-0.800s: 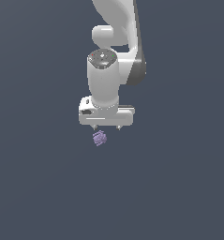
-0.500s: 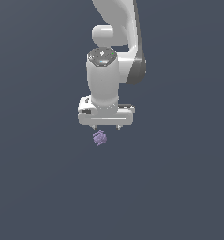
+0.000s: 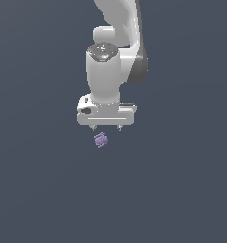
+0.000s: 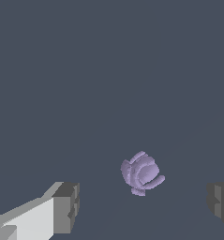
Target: Pick up the object and move it to a goal position.
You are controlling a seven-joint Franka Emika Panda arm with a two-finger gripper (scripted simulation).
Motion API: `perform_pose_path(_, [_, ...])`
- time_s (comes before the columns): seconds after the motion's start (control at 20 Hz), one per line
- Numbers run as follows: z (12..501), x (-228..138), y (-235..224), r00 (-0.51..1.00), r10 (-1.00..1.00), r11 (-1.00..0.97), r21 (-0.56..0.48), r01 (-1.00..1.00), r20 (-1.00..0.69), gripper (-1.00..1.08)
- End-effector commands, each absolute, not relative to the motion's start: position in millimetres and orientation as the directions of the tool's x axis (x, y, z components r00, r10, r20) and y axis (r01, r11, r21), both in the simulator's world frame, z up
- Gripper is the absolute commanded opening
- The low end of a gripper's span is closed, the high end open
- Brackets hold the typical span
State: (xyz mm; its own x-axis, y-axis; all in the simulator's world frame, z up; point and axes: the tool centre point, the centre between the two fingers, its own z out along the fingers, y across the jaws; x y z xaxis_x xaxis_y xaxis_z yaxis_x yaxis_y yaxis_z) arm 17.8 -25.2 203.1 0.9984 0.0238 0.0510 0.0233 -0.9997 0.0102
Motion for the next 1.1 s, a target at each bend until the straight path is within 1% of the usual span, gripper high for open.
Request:
perform_pose_path(0.0, [201.9, 17.4, -25.6, 0.998, 0.029, -1.0, 0.011, 0.028, 0.05, 1.0])
perform_pose_path(0.5, [180.4, 11.2, -34.0, 0.991, 0.125, -0.992, 0.015, 0.125, 0.039, 1.0])
perform_pose_path(1.05, [130.4, -7.6, -51.9, 0.937, 0.349, -0.937, 0.014, 0.349, 0.015, 1.0])
